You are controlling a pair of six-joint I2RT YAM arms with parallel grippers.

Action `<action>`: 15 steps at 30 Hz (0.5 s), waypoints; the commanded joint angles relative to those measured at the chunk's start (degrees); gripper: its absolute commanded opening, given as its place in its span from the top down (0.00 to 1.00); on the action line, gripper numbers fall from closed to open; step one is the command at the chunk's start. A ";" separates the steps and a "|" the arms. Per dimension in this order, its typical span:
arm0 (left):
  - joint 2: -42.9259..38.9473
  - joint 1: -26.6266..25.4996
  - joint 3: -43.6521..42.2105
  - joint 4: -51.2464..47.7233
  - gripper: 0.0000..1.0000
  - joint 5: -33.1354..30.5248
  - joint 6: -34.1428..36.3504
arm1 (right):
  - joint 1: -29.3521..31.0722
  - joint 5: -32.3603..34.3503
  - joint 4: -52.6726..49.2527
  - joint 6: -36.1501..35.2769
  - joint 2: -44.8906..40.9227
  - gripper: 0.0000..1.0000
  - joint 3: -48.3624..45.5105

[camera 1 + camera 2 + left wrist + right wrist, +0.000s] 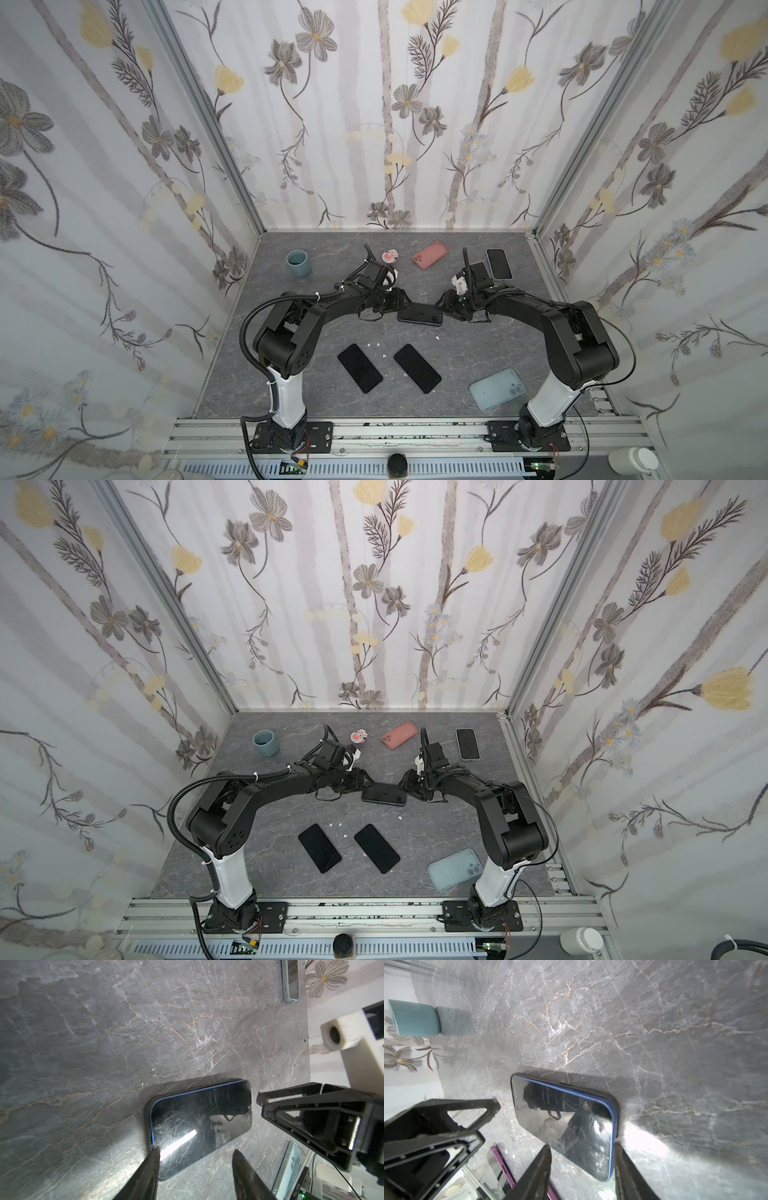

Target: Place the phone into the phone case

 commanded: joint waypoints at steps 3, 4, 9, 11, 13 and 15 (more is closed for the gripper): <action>-0.46 0.02 1.33 -1.93 0.46 -1.79 2.70 | -0.03 4.22 -5.34 -2.49 -2.69 0.52 0.10; -0.30 0.06 1.46 -2.45 0.47 -2.23 3.21 | 0.03 4.44 -5.59 -2.71 -3.05 0.53 -0.23; 1.75 0.02 3.19 -5.70 0.51 -3.61 5.30 | 0.11 3.80 -4.88 -2.92 -3.21 0.65 -2.42; 2.29 0.02 3.27 -5.92 0.53 -3.61 5.29 | 0.18 2.96 -3.86 -2.72 -2.82 0.71 -3.09; 2.65 0.00 3.16 -6.02 0.55 -3.27 5.27 | 0.68 2.42 -3.30 -2.65 -2.17 0.74 -3.16; 3.03 0.02 3.05 -6.40 0.55 -3.21 5.27 | 1.13 2.06 -2.90 -2.68 -1.52 0.76 -3.06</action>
